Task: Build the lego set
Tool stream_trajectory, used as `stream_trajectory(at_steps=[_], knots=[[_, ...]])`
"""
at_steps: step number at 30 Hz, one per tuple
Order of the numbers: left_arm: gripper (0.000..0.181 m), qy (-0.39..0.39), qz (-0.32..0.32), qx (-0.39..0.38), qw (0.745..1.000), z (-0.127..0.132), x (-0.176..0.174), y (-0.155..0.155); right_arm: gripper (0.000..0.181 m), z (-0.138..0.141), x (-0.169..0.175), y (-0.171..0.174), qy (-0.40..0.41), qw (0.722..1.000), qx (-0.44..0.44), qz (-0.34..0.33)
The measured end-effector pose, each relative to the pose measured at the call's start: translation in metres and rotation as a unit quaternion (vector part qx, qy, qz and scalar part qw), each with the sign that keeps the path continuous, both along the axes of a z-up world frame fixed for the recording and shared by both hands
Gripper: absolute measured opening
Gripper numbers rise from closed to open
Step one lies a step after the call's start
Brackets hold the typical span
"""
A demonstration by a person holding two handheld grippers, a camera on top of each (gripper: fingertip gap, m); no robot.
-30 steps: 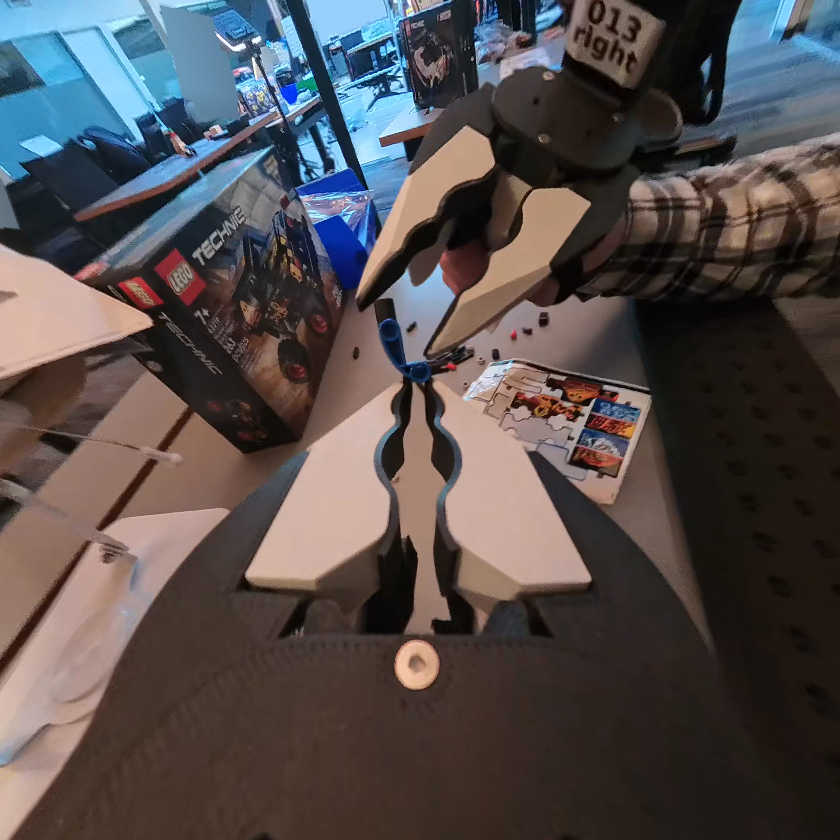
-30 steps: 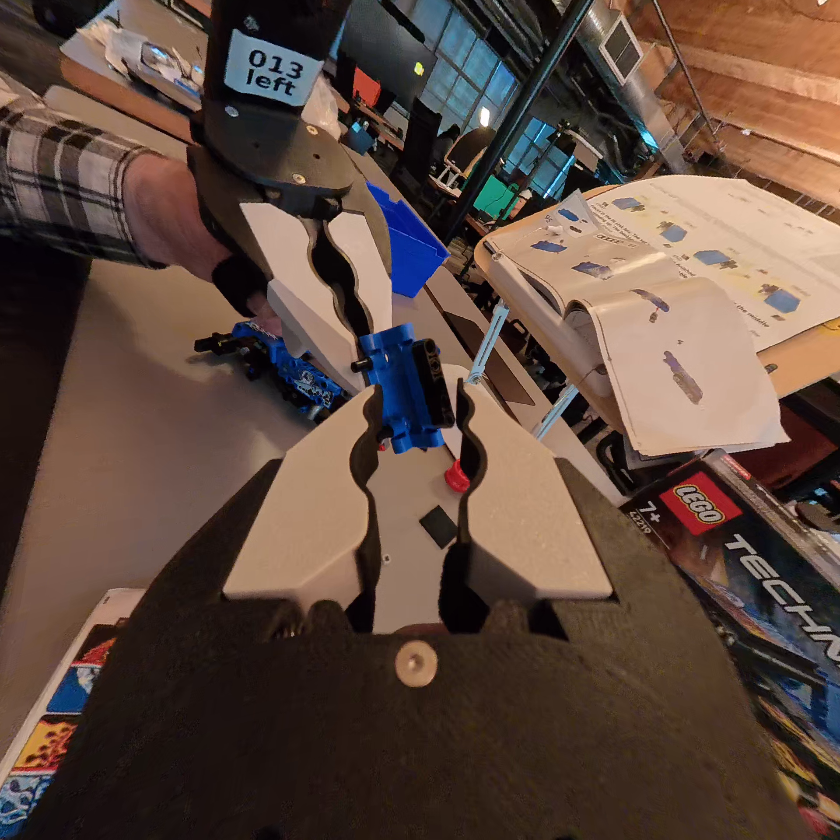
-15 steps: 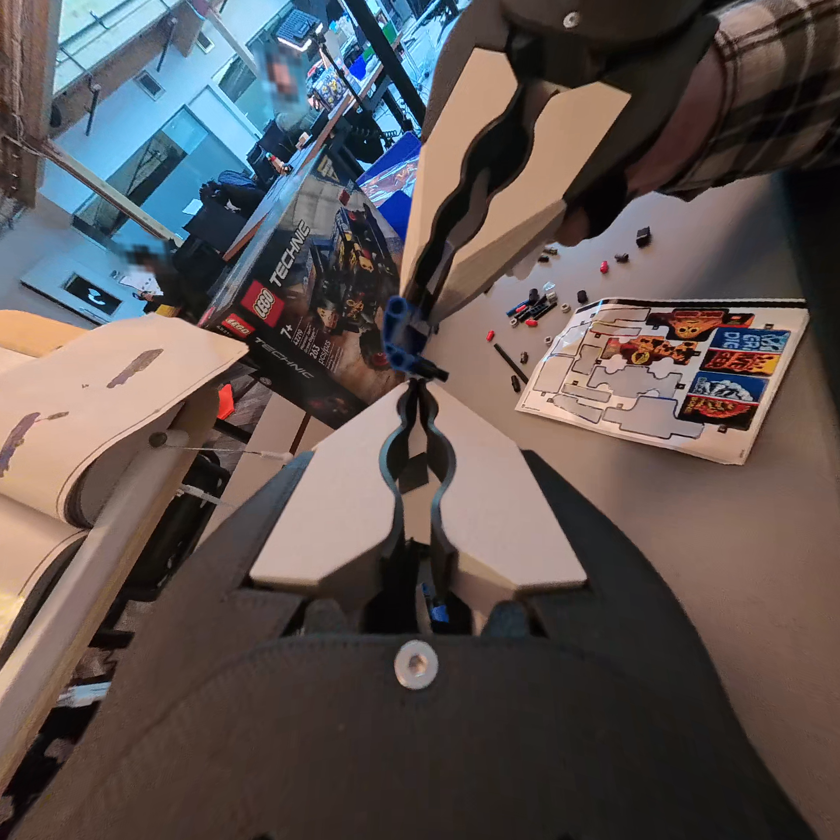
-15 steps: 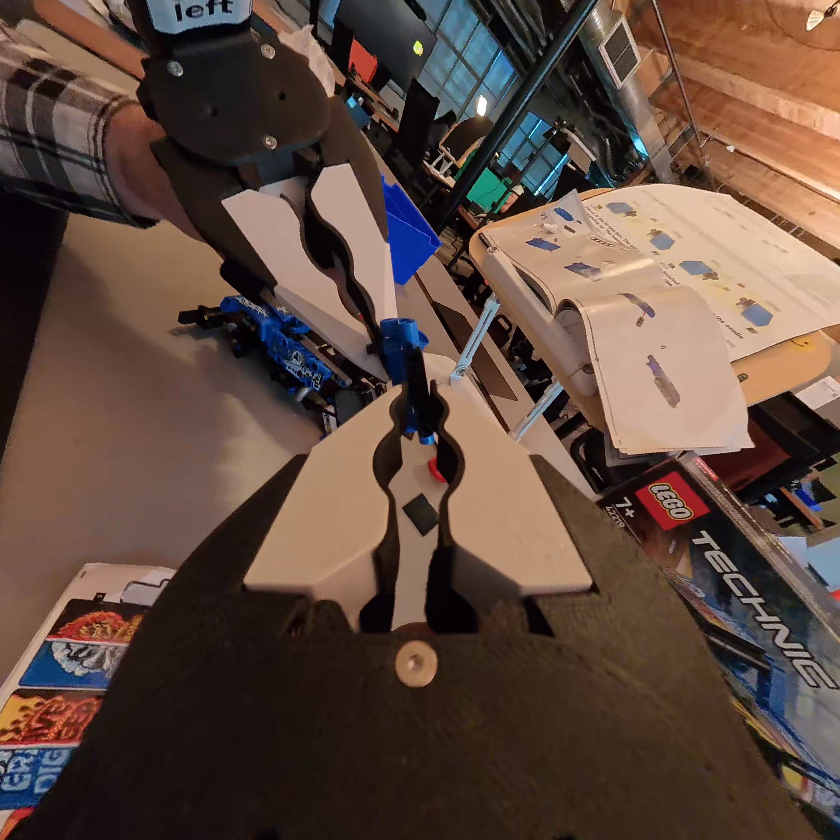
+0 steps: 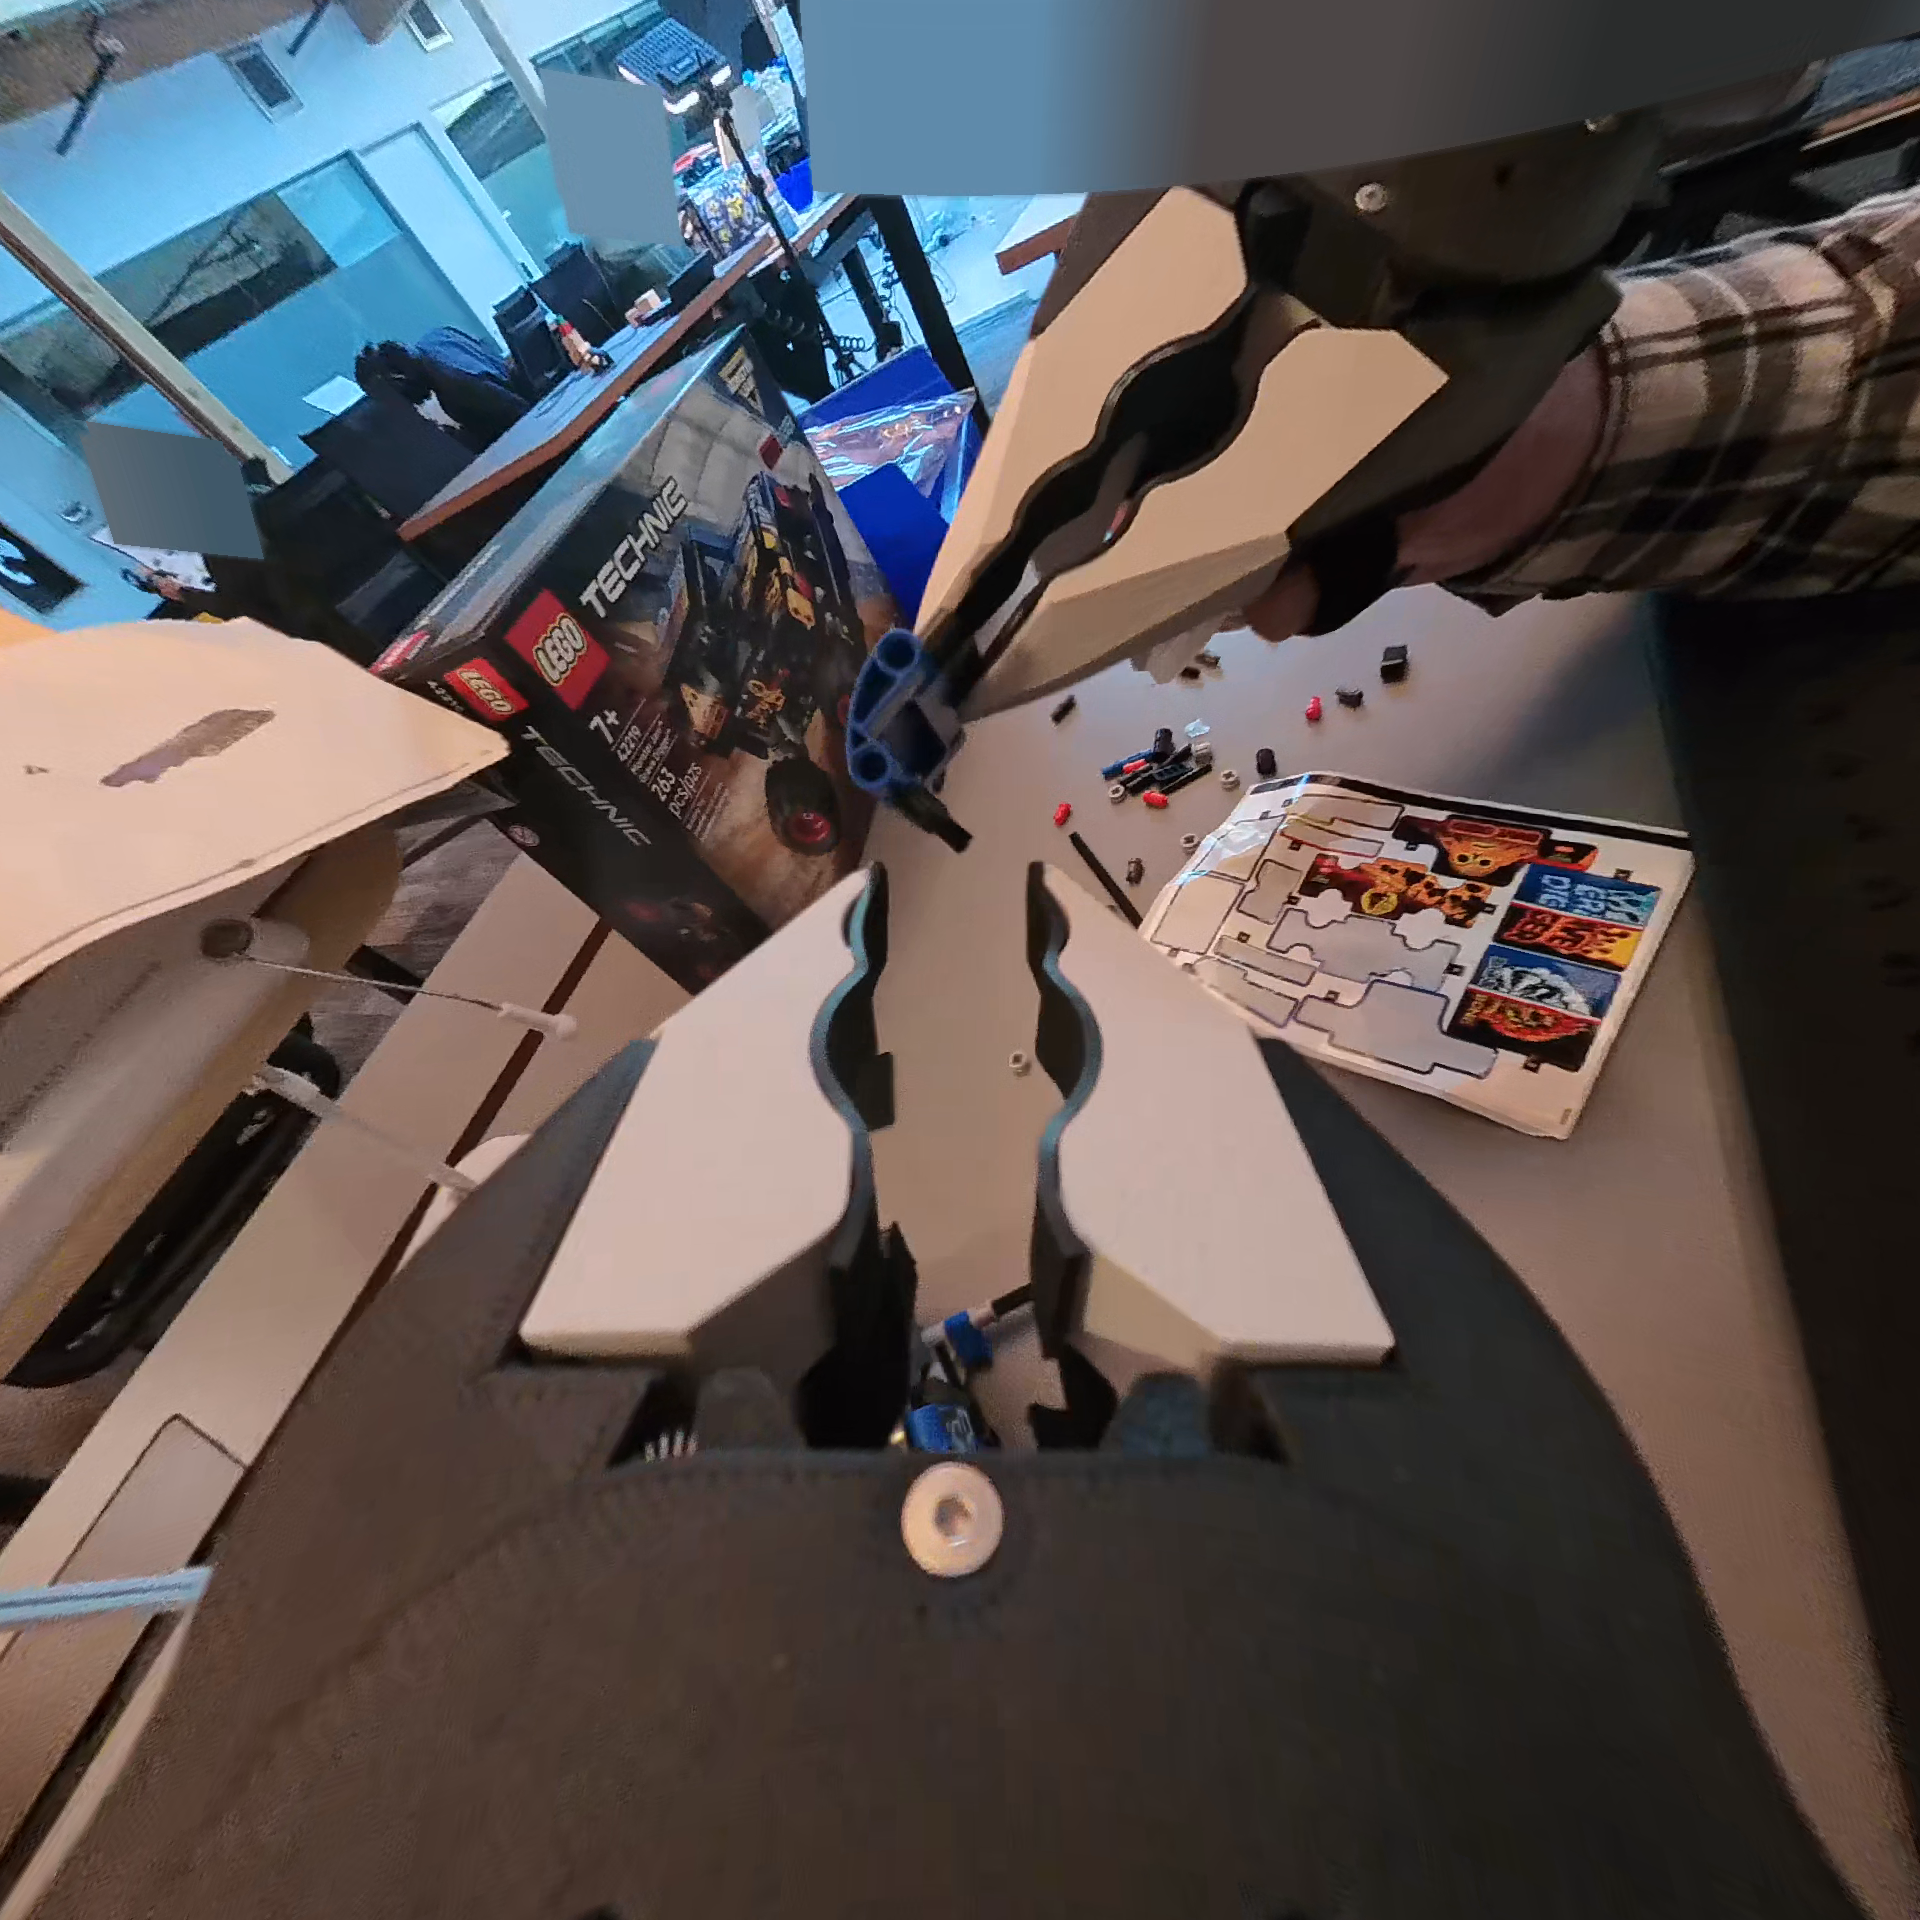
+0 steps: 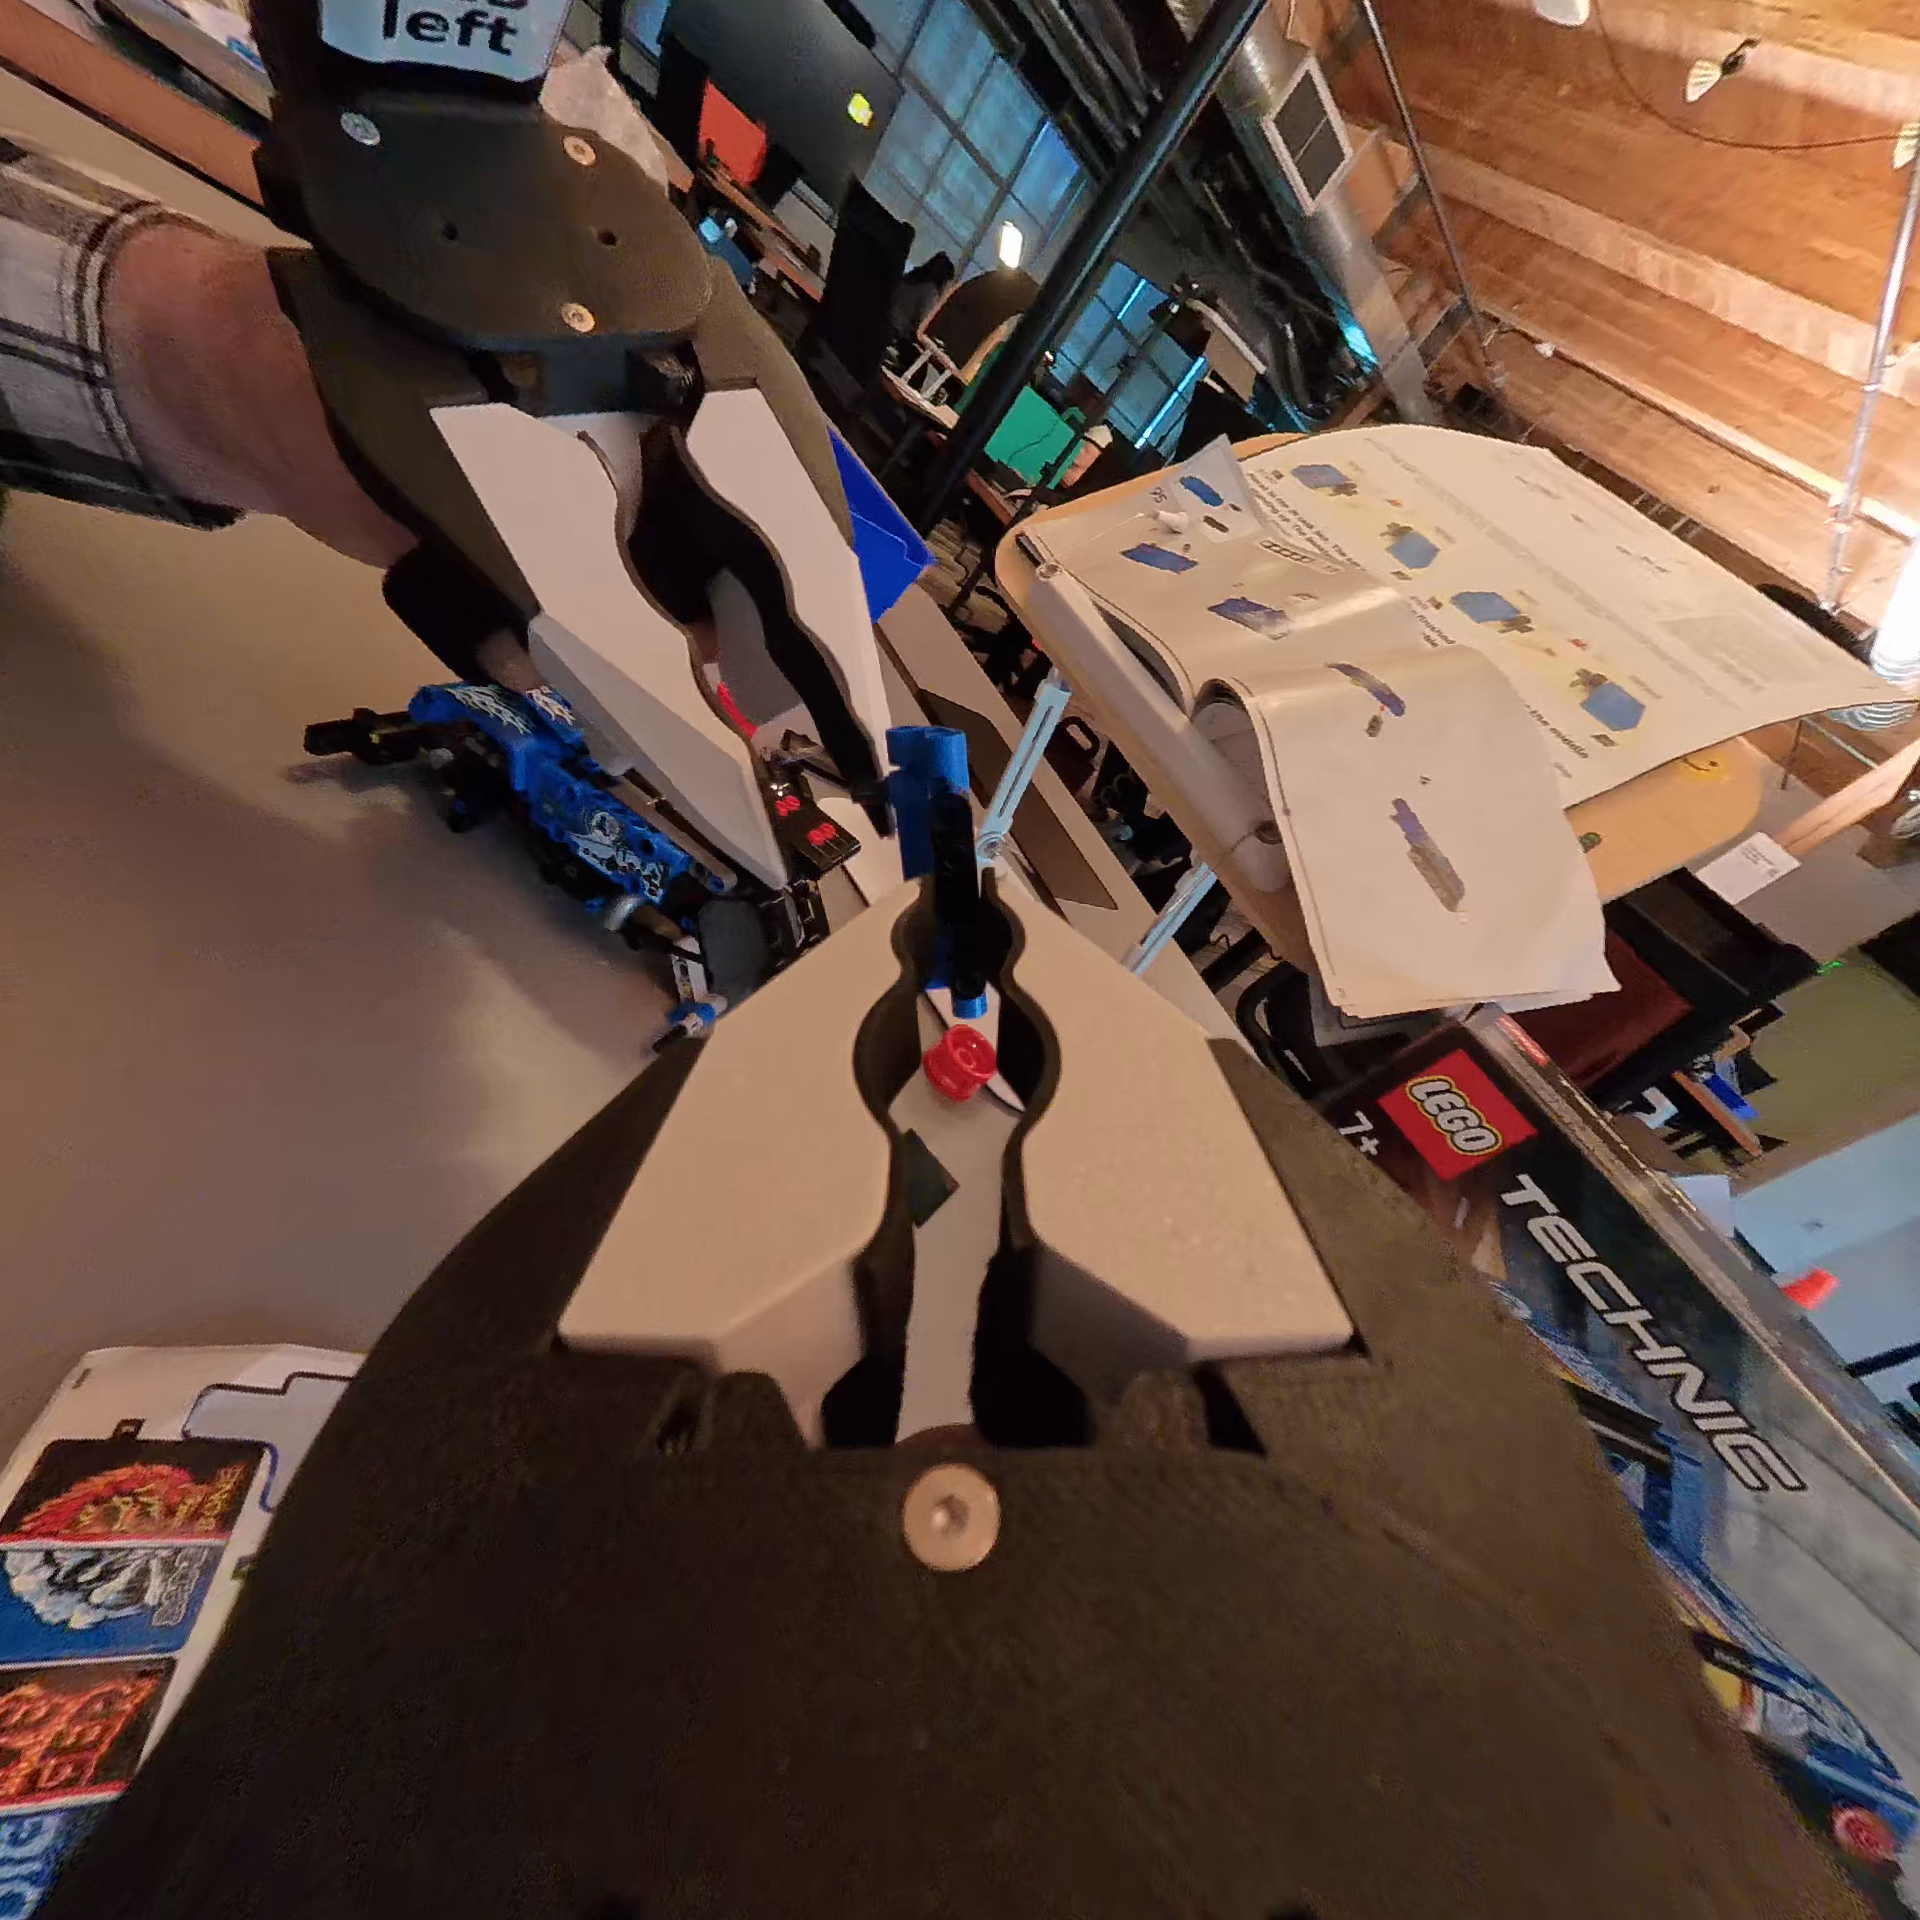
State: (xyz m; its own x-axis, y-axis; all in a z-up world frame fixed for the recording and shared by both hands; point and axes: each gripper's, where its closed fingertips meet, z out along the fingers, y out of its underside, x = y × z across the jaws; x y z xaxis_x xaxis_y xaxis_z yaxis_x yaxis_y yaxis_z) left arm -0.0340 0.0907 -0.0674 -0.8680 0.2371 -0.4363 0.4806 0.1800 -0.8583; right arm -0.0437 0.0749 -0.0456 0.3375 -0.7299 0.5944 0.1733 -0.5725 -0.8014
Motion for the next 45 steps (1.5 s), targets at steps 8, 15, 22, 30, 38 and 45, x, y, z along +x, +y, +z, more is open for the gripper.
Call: stream_trajectory(at_steps=[8,15,22,30,38,45], knots=[[0.018,0.019,0.002,-0.012,1.0,0.005,-0.003,-0.003,0.006,0.003,0.002,0.001,-0.026,0.999,-0.04,-0.027],[0.004,0.032,0.022,-0.023,0.999,0.008,0.007,-0.003,0.006,0.005,0.002,0.008,-0.057,0.993,-0.091,-0.047],[0.002,0.036,0.024,-0.029,0.999,0.007,0.009,-0.004,0.006,0.007,0.002,0.01,-0.07,0.99,-0.107,-0.054],[0.002,0.036,0.027,-0.052,0.998,0.013,0.013,-0.003,0.018,0.011,0.002,0.009,-0.072,0.993,-0.085,-0.051],[0.002,0.037,0.024,-0.055,0.997,0.014,0.012,-0.002,0.01,0.009,0.003,0.009,-0.055,0.996,-0.064,-0.04],[0.003,0.049,0.017,-0.05,0.997,0.013,0.011,-0.002,0.006,0.008,0.003,0.008,-0.043,0.997,-0.05,-0.036]])
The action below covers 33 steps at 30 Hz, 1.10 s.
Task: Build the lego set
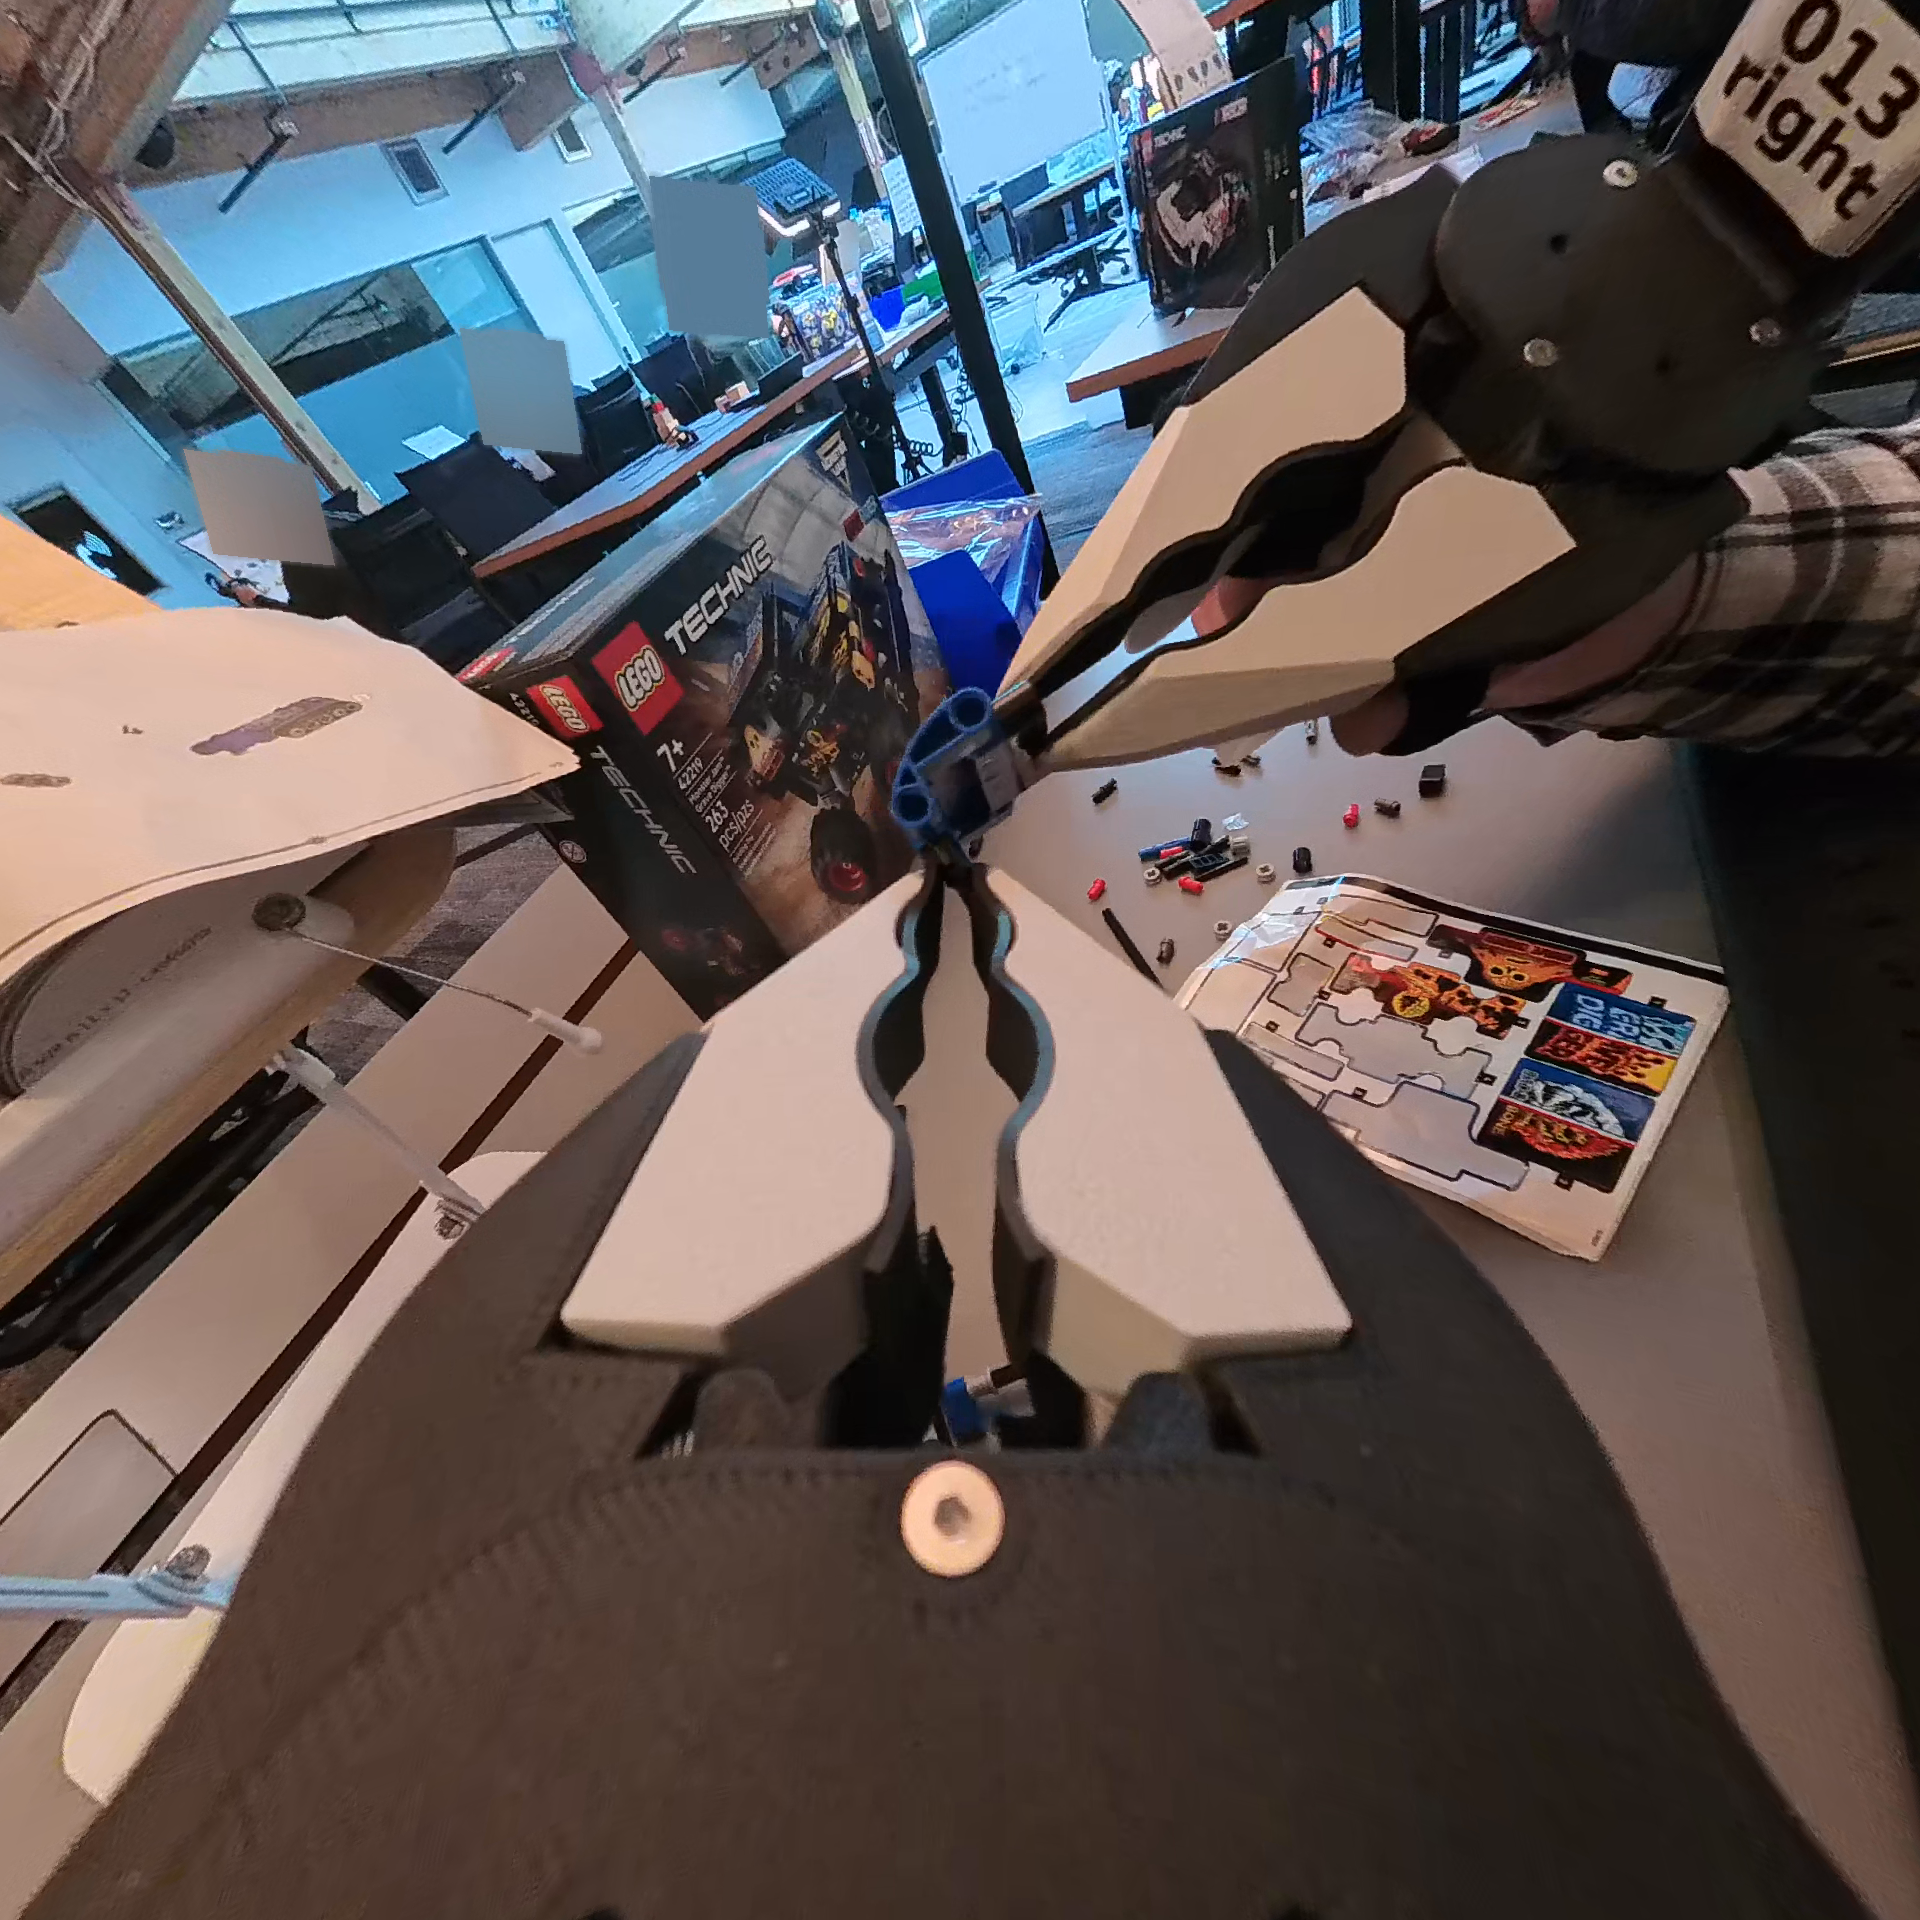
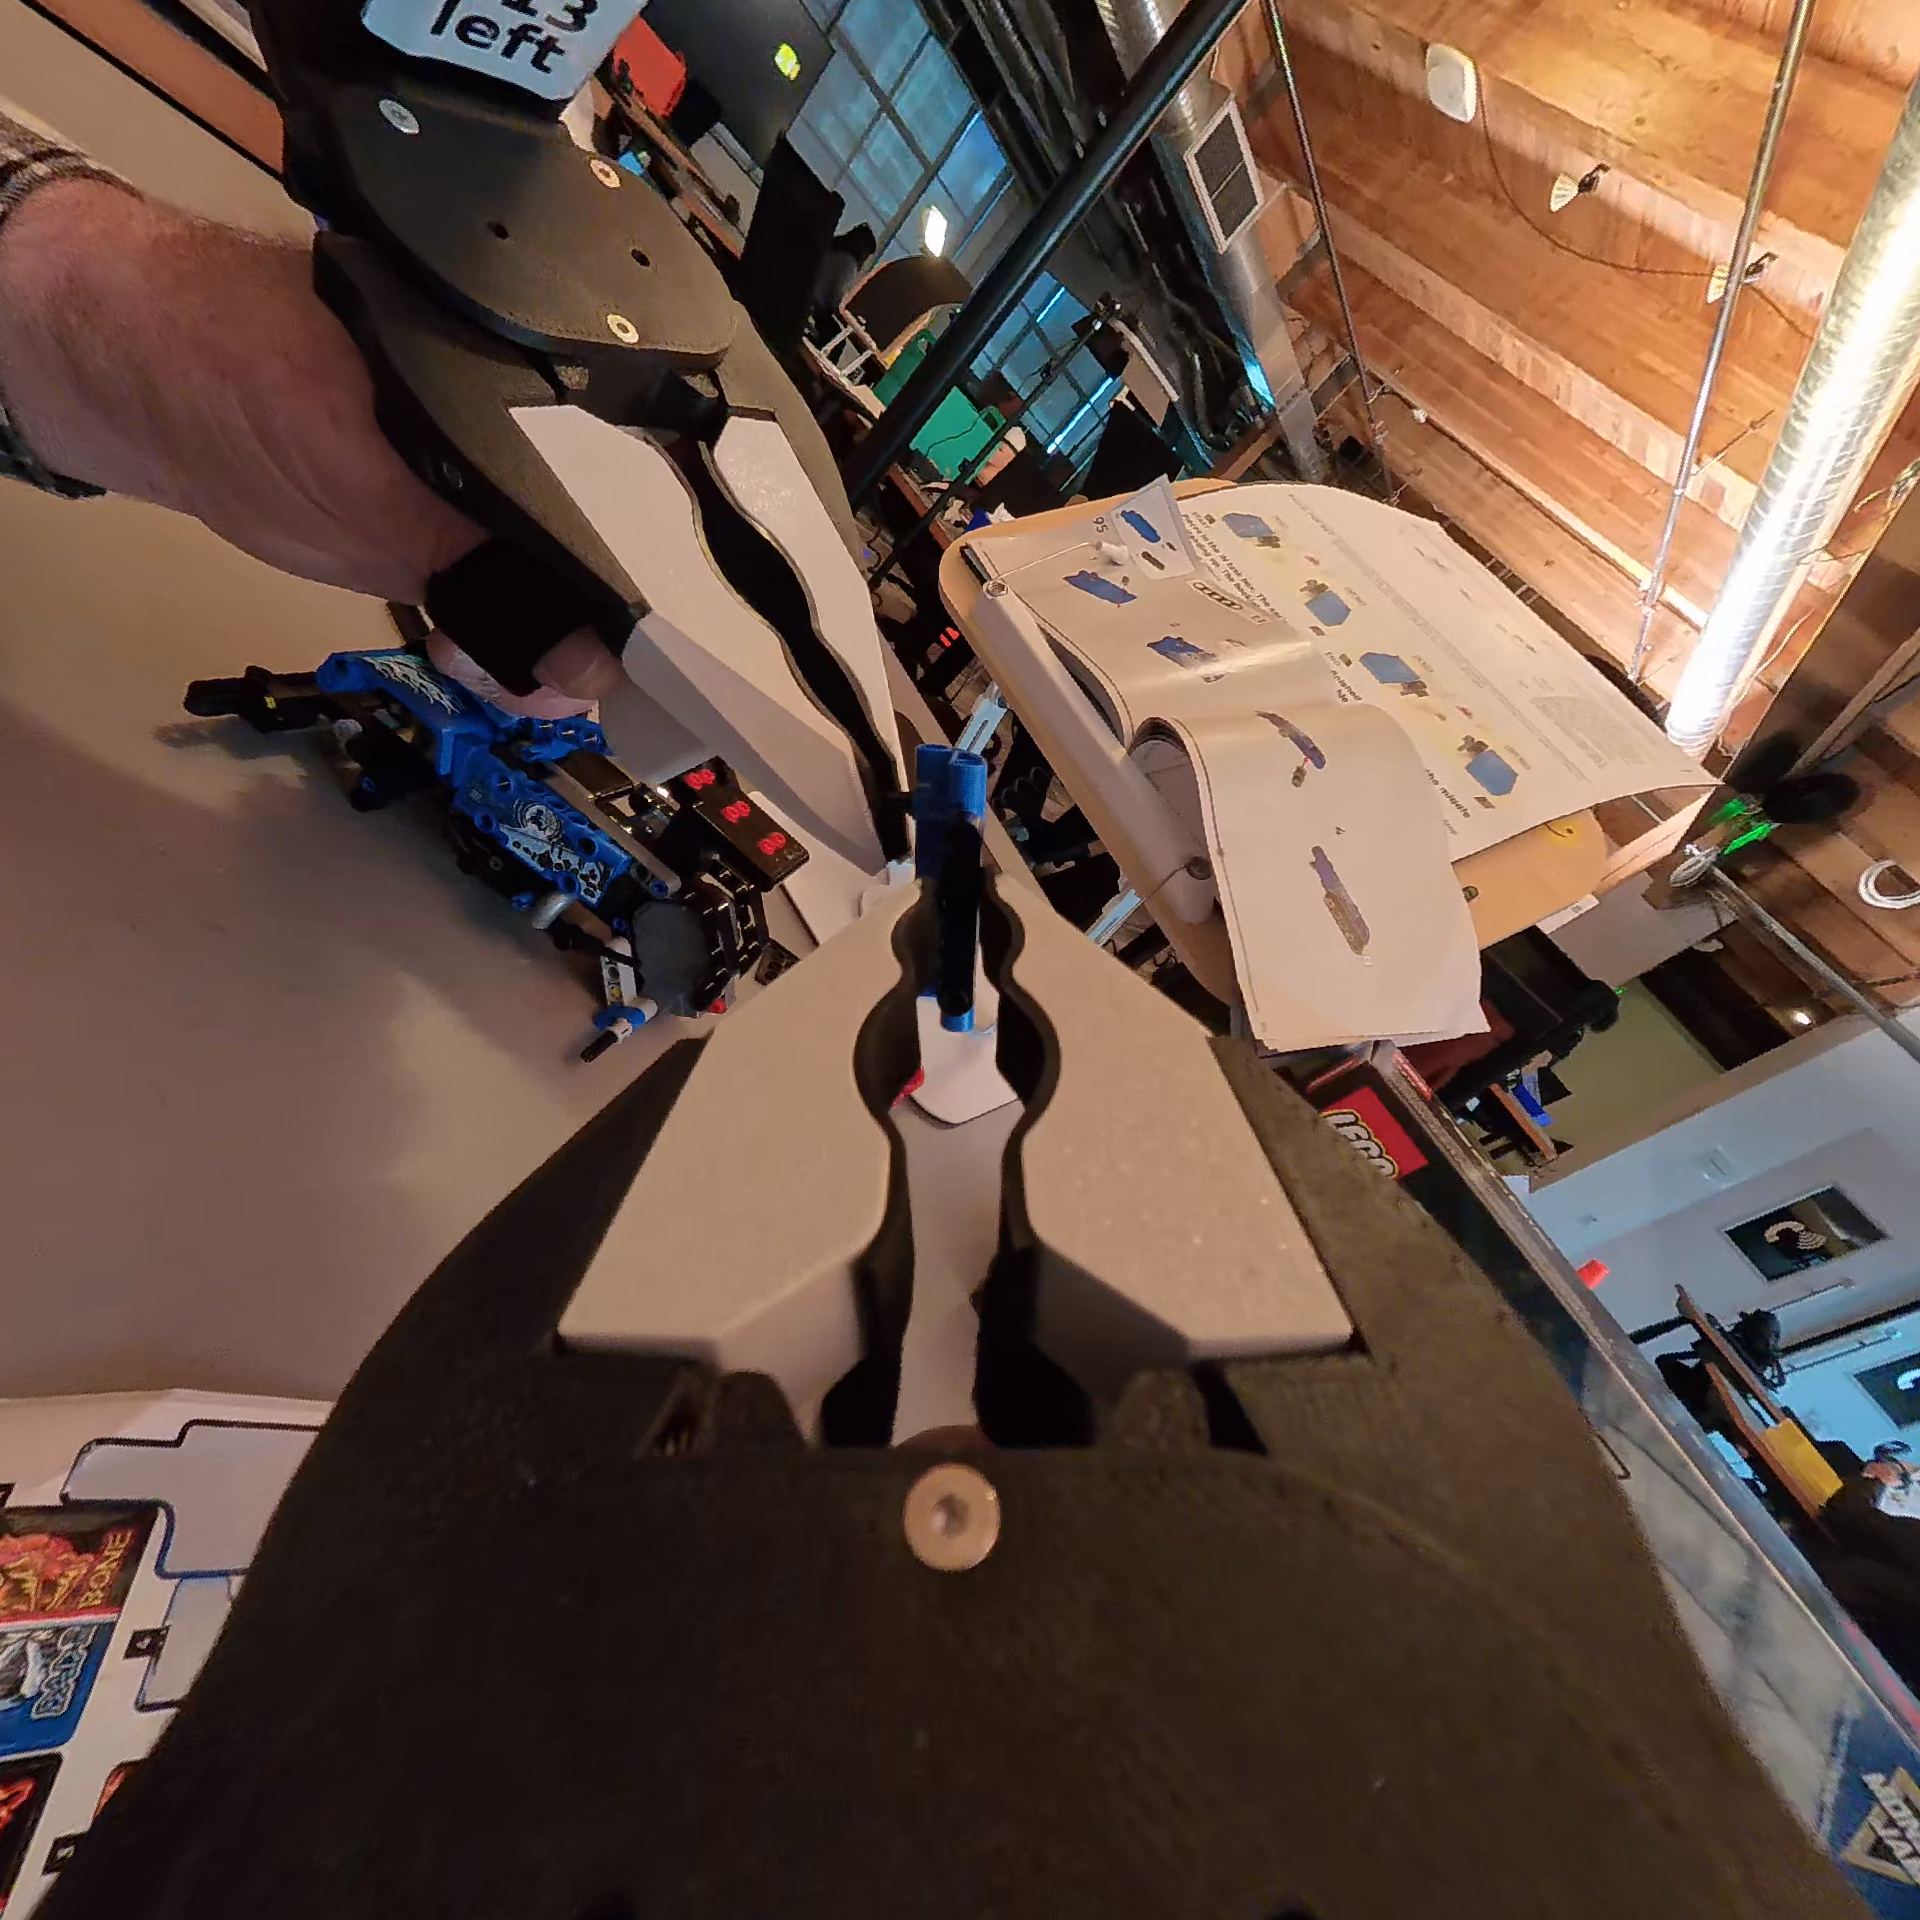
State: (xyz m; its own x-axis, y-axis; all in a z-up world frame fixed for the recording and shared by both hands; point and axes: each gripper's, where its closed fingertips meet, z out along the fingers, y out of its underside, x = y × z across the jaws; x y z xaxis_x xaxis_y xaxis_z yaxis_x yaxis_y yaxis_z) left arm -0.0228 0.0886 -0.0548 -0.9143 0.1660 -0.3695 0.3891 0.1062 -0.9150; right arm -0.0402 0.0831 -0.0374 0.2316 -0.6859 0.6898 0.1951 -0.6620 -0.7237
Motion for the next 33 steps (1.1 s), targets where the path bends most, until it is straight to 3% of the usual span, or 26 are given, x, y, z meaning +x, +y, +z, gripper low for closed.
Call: stream_trajectory(at_steps=[8,15,19,28,33], knots=[[0.017,0.018,-0.006,-0.005,1.0,0.003,0.0,0.001,0.006,-0.001,0.001,-0.001,0.017,0.999,0.035,0.016],[0.019,0.019,-0.007,-0.001,1.0,0.002,-0.001,0.001,0.006,0.005,0.001,-0.006,0.063,0.976,0.194,0.08],[0.017,0.019,-0.009,0.0,1.0,0.001,-0.003,-0.001,0.005,0.007,0.0,-0.002,0.076,0.962,0.238,0.111],[0.004,0.019,-0.002,-0.005,1.0,0.003,-0.003,-0.001,0.005,0.004,0.001,0.002,0.094,0.948,0.271,0.135],[0.016,0.015,-0.005,0.001,1.0,0.002,-0.003,0.0,0.005,0.006,0.003,-0.003,0.072,0.963,0.239,0.104]])
